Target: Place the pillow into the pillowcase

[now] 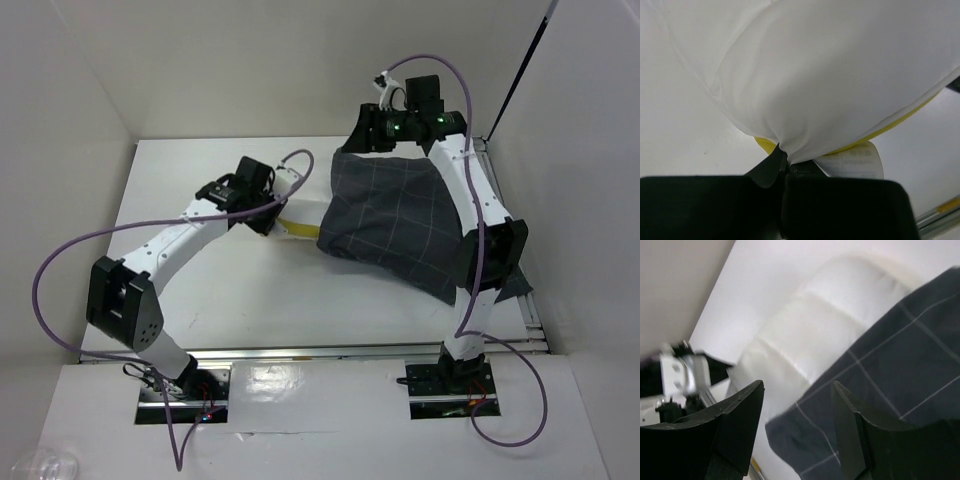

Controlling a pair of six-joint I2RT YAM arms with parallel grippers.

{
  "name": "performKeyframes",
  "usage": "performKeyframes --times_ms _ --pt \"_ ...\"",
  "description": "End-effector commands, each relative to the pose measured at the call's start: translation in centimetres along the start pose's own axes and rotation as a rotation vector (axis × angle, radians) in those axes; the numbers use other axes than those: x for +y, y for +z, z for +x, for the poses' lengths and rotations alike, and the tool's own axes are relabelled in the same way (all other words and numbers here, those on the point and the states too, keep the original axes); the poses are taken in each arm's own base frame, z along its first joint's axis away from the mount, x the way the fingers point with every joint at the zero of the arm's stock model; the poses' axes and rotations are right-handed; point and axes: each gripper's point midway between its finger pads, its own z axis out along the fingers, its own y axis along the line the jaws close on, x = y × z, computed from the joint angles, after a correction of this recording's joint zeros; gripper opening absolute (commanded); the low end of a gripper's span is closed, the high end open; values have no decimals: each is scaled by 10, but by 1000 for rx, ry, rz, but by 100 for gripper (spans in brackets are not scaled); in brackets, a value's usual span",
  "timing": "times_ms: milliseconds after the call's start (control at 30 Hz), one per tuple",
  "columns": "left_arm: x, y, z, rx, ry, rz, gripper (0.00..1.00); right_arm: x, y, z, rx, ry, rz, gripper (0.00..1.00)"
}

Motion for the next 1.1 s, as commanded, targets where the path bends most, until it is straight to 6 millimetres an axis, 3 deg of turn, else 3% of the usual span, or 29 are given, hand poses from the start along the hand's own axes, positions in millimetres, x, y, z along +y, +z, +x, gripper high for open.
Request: performKeyframes --times_ms 0,100,200,267,300,333,400,433,633,800,833,867,933,967,1033,1067 --pt "-13 -14 -2 -90 65 -6 0 30 -3 -45 -124 -48 -35 64" --pt "-24 -16 13 -86 151 -1 0 10 13 -45 -114 -29 9 64" --pt "-36 -13 36 -45 233 26 1 -2 31 -30 -71 -39 37 64" --pt "-40 -14 48 -36 256 50 13 -15 50 -13 -30 -46 90 64" --pt "-39 -23 39 -92 257 37 20 -16 57 -8 -19 -74 109 64" --pt "-38 -24 42 -104 257 24 34 -27 68 1 4 -73 146 64" --pt "-32 -39 27 -188 266 -14 55 -43 83 12 31 -89 218 64" --pt "-32 -43 25 -200 266 -17 59 -53 86 15 38 -95 250 64" --pt "-27 -60 -5 -247 214 -41 61 -78 118 31 72 -125 319 64" --pt "-20 -66 -10 -251 200 -81 61 -100 138 33 39 -153 413 64" --pt "-20 -66 -13 -265 199 -84 61 -101 138 23 -7 -169 425 64" --pt "-13 -65 -10 -255 184 -124 61 -111 137 29 -2 -177 463 64" --pt "-2 -60 -10 -254 170 -174 59 -110 145 34 -8 -207 473 64" --pt "7 -55 -5 -240 148 -205 59 -113 149 35 -8 -218 472 58" --pt "19 -45 -1 -222 116 -230 59 -114 155 39 12 -212 457 30" --pt "35 -37 -4 -218 74 -259 59 -112 158 41 30 -207 437 19"
